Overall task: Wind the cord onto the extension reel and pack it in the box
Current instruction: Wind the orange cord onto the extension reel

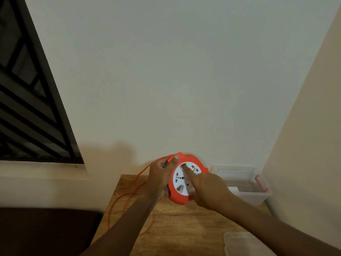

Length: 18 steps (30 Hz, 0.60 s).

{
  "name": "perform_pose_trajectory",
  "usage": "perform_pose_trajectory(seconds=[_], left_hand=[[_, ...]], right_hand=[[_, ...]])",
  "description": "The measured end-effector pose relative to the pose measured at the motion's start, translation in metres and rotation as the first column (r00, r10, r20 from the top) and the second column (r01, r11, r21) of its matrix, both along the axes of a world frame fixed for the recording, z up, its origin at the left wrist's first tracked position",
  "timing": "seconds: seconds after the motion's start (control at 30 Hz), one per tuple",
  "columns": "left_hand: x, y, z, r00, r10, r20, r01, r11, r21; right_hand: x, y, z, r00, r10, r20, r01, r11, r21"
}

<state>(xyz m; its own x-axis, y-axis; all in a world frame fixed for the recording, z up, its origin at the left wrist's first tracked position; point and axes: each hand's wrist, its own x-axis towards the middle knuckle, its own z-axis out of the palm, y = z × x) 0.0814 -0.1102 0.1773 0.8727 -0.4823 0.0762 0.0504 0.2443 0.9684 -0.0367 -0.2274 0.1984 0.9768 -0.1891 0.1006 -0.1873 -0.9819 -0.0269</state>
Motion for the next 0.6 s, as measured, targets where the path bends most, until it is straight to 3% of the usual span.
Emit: perform_pose_trajectory(seconds=[0.03, 0.07, 0.1, 0.17, 0.2, 0.23, 0.3, 0.33, 0.37, 0.4, 0.43, 0.47, 0.53, 0.6], left_hand=[[0.001, -0.002, -0.001, 0.999, 0.021, -0.025, -0.021, 1.0, -0.016], [0.002, -0.004, -0.001, 0.998, 0.043, -0.045, -0.045, 0.999, -0.031], [0.003, -0.005, -0.002, 0.997, 0.068, -0.045, -0.07, 0.997, -0.042], [0.007, -0.006, -0.003, 0.995, 0.094, 0.014, -0.094, 0.995, -0.037], [0.008, -0.006, -0.003, 0.995, 0.091, 0.047, -0.09, 0.996, -0.027], [0.009, -0.005, -0.003, 0.994, 0.085, 0.066, -0.083, 0.996, -0.021], [0.01, -0.005, -0.001, 0.993, 0.082, 0.083, -0.082, 0.997, -0.012], [0.011, -0.005, -0.001, 0.992, 0.084, 0.09, -0.084, 0.996, -0.006], [0.011, -0.005, -0.001, 0.993, 0.081, 0.084, -0.081, 0.997, -0.005], [0.01, -0.005, -0.001, 0.995, 0.073, 0.066, -0.073, 0.997, -0.008], [0.009, -0.004, -0.001, 0.997, 0.062, 0.044, -0.062, 0.998, -0.012], [0.008, -0.005, -0.001, 0.998, 0.051, 0.028, -0.05, 0.999, -0.013], [0.006, -0.004, -0.001, 0.999, 0.032, 0.016, -0.032, 0.999, -0.007], [0.005, -0.002, -0.001, 1.0, 0.023, 0.019, -0.023, 1.0, -0.003]], right_hand=[[0.001, 0.002, 0.003, 0.995, -0.095, 0.005, 0.091, 0.963, 0.253], [0.003, 0.004, 0.006, 0.984, -0.175, -0.022, 0.159, 0.826, 0.541], [0.004, 0.007, 0.009, 0.971, -0.23, -0.064, 0.194, 0.607, 0.77], [0.003, 0.016, 0.012, 0.951, -0.284, -0.121, 0.179, 0.19, 0.965], [0.002, 0.02, 0.011, 0.945, -0.304, -0.12, 0.154, 0.088, 0.984], [0.001, 0.023, 0.011, 0.942, -0.318, -0.111, 0.135, 0.055, 0.989], [-0.002, 0.025, 0.011, 0.947, -0.309, -0.091, 0.13, 0.108, 0.986], [-0.004, 0.024, 0.01, 0.956, -0.285, -0.074, 0.133, 0.193, 0.972], [-0.006, 0.022, 0.008, 0.966, -0.257, -0.041, 0.129, 0.336, 0.933], [-0.008, 0.018, 0.007, 0.973, -0.231, 0.01, 0.12, 0.539, 0.834], [-0.011, 0.013, 0.006, 0.978, -0.2, 0.065, 0.112, 0.756, 0.645], [-0.014, 0.008, 0.005, 0.981, -0.15, 0.124, 0.089, 0.911, 0.403], [-0.018, 0.001, 0.006, 0.982, 0.04, 0.186, -0.044, 0.999, 0.017], [-0.02, -0.005, 0.007, 0.966, 0.221, 0.135, -0.197, 0.965, -0.173]])
